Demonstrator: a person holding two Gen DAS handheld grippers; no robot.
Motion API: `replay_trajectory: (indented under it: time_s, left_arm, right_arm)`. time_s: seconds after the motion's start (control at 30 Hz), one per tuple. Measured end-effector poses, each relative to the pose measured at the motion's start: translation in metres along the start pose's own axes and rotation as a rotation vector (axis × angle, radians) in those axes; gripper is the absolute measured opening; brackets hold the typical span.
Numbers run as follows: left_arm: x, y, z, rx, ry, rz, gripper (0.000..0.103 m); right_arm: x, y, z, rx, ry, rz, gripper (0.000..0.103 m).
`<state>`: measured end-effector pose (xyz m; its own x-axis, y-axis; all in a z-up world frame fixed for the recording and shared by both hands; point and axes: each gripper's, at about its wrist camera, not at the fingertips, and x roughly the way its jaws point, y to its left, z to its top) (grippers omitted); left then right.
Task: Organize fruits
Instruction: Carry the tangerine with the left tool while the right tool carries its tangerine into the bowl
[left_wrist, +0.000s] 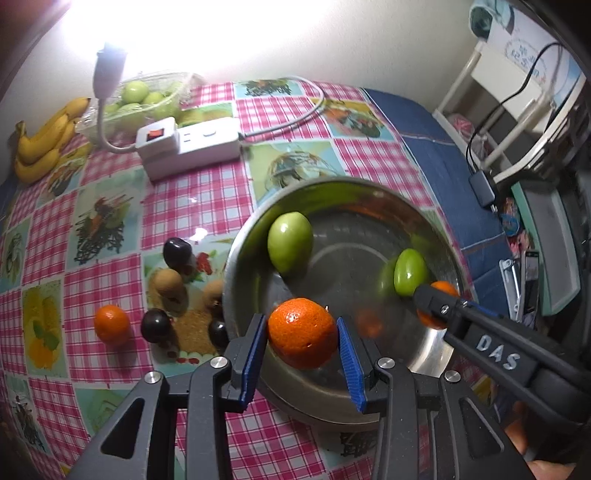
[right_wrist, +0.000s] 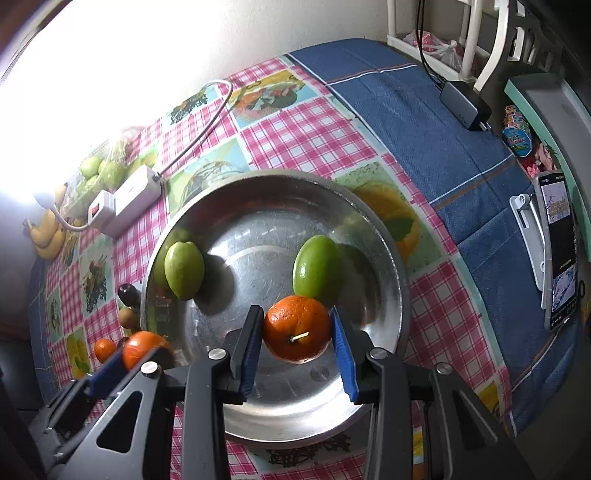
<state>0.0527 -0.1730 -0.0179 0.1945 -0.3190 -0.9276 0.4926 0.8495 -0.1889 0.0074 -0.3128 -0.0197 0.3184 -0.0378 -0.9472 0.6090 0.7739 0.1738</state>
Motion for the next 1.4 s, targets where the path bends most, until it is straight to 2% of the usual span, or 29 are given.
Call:
replay_trajectory:
  time_s: [0.57,1.0,1.4]
  left_arm:
    - [0.032,-0.009,-0.001,0.048,0.060,0.040,0.041]
    - [0.053,-0.014,-0.004,0.066,0.104,0.061,0.042]
    - [0.056,-0.017,-0.005,0.072,0.096,0.067,0.042]
  right_arm:
    - [0.035,0.004,-0.006,-0.015,0.109,0.006,0.039]
    - [0.052,0.005,-0.006,-0.013,0.151,-0.003,0.039]
    - [0.062,0.009,-0.008,-0.017,0.163,-0.014,0.039]
